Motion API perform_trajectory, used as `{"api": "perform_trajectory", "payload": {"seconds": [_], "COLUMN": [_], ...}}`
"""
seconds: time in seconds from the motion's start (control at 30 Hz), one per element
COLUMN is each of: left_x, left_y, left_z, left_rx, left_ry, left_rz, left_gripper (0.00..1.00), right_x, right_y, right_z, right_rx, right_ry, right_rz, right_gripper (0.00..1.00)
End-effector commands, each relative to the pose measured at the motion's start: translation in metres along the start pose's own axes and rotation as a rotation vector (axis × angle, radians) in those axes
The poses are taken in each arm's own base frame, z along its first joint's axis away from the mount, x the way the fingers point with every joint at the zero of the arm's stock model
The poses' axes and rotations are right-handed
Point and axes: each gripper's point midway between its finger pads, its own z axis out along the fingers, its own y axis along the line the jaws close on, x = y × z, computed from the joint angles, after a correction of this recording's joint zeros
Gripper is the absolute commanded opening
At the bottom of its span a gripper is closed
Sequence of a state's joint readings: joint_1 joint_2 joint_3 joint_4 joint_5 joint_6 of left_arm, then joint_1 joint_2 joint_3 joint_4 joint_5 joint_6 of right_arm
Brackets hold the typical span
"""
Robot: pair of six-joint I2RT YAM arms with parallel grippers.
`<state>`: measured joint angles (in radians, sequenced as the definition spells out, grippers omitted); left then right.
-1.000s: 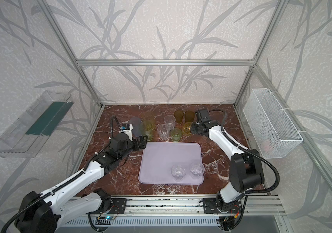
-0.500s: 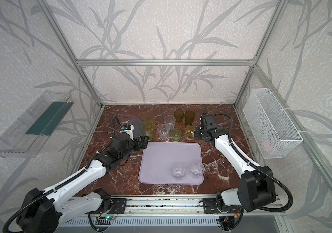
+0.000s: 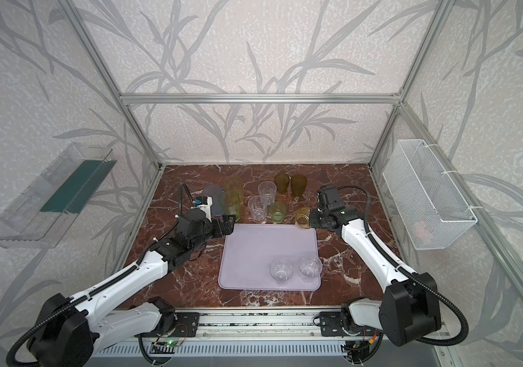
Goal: Place the glasses into the tray
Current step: Place the glass on the tray.
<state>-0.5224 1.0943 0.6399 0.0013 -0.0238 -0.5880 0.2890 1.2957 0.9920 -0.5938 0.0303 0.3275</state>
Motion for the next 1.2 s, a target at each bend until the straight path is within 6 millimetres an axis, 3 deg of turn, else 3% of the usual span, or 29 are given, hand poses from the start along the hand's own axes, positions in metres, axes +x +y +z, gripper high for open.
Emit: {"api": "perform_trajectory", "payload": {"seconds": [0.0, 0.13, 0.77, 1.17], "left_x": [-0.015, -0.015, -0.012, -0.011], "left_y": [-0.009, -0.009, -0.008, -0.01], "left_z": [-0.005, -0.004, -0.003, 0.001], "left_rx": [0.028, 0.029, 0.026, 0.04], "left_ry": [-0.039, -0.038, -0.037, -0.032], "left_rz": [-0.021, -0.019, -0.007, -0.017], "left_gripper": [0.99, 0.99, 0.99, 0.99], "right_x": [0.008, 0.017, 0.065, 0.078], "right_y": [-0.007, -0.016, -0.02, -0.021], "right_z": [-0.008, -0.007, 0.009, 0.007], "right_rx": [0.025, 0.074, 0.113, 0.123], "right_ry": [0.01, 0.044, 0.239, 0.295], "right_rz": [-0.019, -0.032, -0.093, -0.121], "right_gripper": [0.0, 0.0, 0.0, 0.0]}}
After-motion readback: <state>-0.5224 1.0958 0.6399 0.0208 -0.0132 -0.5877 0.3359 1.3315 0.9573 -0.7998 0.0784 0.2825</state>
